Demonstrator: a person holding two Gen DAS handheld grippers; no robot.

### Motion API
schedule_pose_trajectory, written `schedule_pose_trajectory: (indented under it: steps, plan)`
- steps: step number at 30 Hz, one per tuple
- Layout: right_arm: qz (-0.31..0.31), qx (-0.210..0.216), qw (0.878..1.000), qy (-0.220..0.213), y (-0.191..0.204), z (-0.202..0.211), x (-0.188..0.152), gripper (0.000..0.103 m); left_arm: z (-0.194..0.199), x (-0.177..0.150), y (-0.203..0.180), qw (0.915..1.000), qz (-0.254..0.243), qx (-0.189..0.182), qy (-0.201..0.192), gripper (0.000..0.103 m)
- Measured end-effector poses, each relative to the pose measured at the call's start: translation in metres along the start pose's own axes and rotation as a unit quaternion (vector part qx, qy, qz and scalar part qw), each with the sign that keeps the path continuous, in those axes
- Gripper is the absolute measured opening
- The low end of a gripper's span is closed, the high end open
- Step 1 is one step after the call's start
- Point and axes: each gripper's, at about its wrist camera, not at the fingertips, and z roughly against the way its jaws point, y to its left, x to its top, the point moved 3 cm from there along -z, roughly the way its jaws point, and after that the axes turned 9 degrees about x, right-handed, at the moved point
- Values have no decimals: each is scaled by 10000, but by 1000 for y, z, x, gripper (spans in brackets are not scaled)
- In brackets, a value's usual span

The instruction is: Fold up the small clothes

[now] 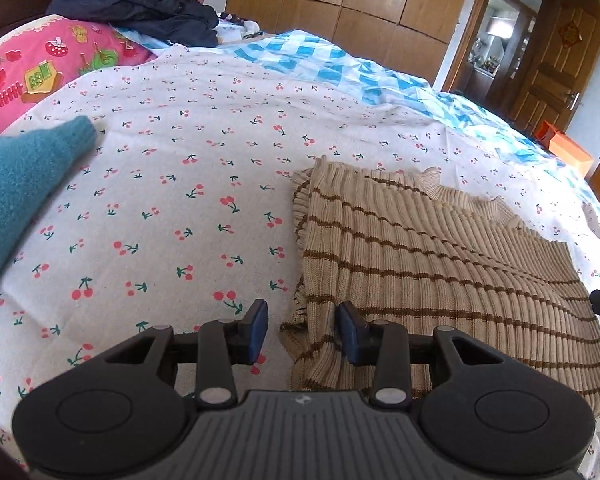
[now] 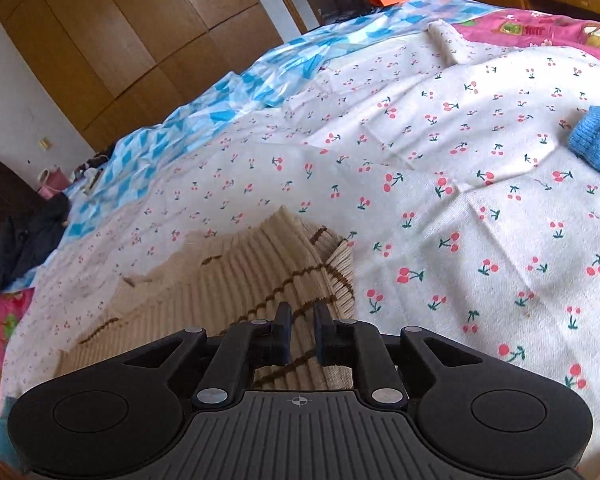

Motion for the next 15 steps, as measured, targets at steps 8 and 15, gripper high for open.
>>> schedule_pose_trajectory:
  steps: [8,15]
  plan:
    - [170,-48,9993,327,-7,-21,5,27,-3,-1,-2,10000,-7,-6,-5,43]
    - [223,-34,9986,475,-14,-23,7,24,-4,-1,-3,10000,-27,11,-35,43]
